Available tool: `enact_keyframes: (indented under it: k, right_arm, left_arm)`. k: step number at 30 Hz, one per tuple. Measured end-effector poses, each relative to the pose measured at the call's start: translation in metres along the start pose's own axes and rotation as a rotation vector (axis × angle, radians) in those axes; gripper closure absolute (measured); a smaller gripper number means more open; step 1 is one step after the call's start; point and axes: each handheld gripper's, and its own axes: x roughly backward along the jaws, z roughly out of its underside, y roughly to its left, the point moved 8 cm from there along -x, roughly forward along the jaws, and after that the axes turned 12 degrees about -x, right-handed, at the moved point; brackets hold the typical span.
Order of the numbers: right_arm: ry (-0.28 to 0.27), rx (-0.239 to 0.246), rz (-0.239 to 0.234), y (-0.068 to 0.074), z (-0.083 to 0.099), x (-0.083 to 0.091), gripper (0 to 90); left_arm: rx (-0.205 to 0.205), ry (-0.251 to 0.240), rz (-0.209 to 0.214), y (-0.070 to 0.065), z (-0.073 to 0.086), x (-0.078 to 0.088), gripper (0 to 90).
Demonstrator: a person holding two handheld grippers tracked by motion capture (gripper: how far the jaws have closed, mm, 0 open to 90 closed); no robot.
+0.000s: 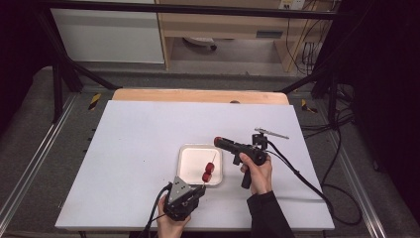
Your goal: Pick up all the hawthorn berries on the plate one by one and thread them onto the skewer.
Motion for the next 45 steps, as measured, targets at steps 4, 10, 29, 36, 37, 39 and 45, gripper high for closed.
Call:
enact_keyframes:
  k: [4, 10, 29, 36, 37, 39, 45]
  right_arm:
    - [-0.021, -0.022, -0.016, 0.004, -0.002, 0.002, 60.1]
    - [-0.024, 0.017, -0.011, 0.004, -0.001, 0.003, 60.1]
    - [-0.012, 0.234, 0.042, -0.002, 0.006, 0.003, 60.2]
    - [0.001, 0.276, 0.058, -0.003, 0.008, 0.001, 60.2]
    - [0.003, 0.279, 0.059, -0.003, 0.009, 0.001, 60.2]
    - [0.003, 0.296, 0.065, -0.004, 0.009, 0.001, 60.2]
    - [0.005, 0.385, 0.075, -0.005, 0.012, 0.001, 60.2]
  left_arm:
    - [0.011, -0.011, 0.005, -0.003, -0.004, -0.002, 87.9]
    - [0.029, -0.018, 0.012, -0.006, -0.011, -0.002, 87.9]
    - [0.071, 0.032, 0.02, -0.002, -0.009, -0.007, 88.0]
    - [0.081, 0.042, 0.022, -0.002, -0.008, -0.008, 88.0]
    - [0.084, 0.043, 0.024, -0.001, -0.008, -0.008, 88.0]
    - [0.097, 0.043, 0.028, -0.002, -0.008, -0.008, 88.1]
    - [0.14, 0.065, 0.058, -0.003, -0.006, -0.01, 88.1]
